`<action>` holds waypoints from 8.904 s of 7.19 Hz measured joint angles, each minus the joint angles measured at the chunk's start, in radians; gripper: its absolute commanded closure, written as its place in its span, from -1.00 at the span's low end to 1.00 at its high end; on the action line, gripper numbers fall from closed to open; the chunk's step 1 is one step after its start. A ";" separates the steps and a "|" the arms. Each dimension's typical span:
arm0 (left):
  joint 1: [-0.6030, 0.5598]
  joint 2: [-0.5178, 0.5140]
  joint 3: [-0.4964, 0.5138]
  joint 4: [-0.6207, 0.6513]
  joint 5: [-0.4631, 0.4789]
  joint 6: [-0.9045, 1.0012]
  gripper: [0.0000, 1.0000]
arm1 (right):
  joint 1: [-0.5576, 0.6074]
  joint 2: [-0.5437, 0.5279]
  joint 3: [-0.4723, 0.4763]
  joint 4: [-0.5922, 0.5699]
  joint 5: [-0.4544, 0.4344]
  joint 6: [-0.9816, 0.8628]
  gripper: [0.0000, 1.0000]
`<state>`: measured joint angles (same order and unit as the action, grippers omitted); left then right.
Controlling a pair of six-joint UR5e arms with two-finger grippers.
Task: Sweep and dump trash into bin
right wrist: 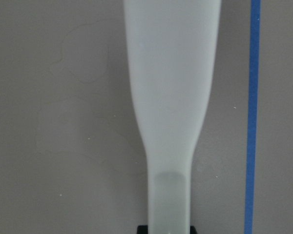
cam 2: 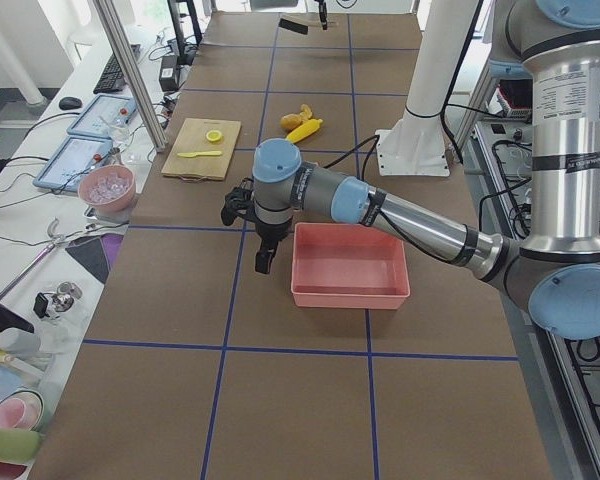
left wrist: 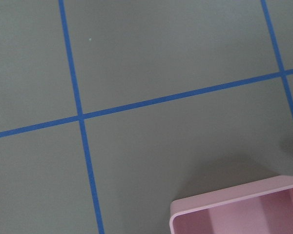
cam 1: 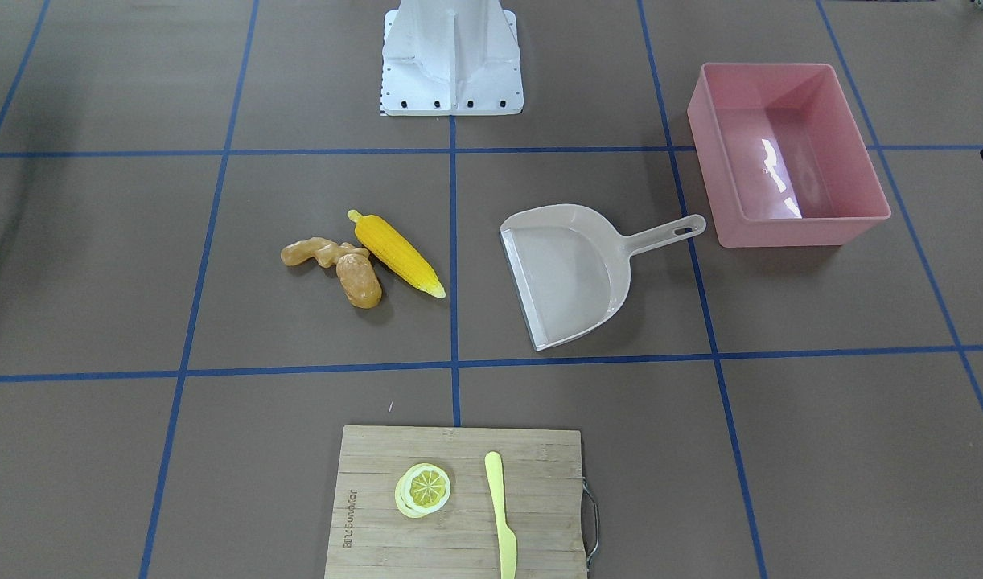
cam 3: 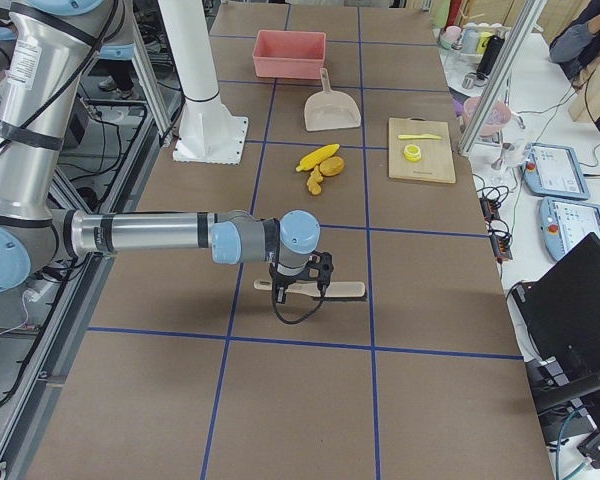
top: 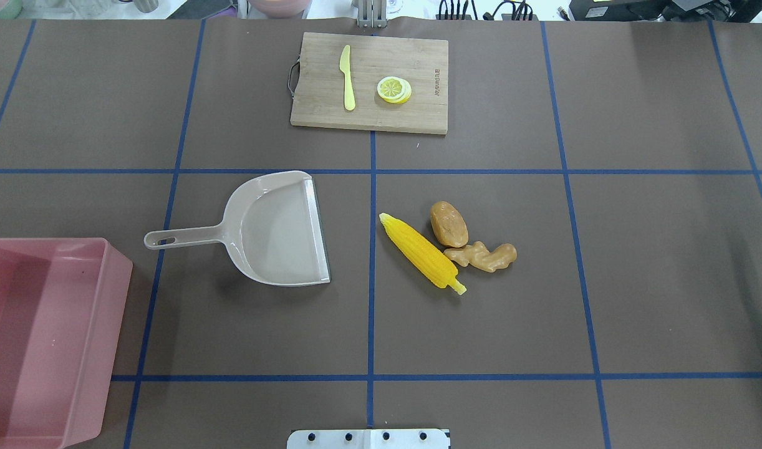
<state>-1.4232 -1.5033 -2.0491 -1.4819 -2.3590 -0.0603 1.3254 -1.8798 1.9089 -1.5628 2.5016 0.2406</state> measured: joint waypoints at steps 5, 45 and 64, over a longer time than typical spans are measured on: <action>0.205 -0.179 -0.023 0.049 0.038 0.000 -1.00 | 0.100 -0.007 0.032 -0.011 0.103 -0.003 1.00; 0.789 -0.568 0.270 0.050 0.314 0.504 1.00 | -0.657 0.624 -0.118 0.228 0.155 0.799 1.00; 0.813 -0.578 0.267 0.134 0.314 0.504 1.00 | -0.756 0.781 -0.267 0.229 0.131 0.676 1.00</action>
<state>-0.6098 -2.0813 -1.7823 -1.3480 -2.0448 0.4436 0.5699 -1.0990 1.6416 -1.3340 2.6321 0.9169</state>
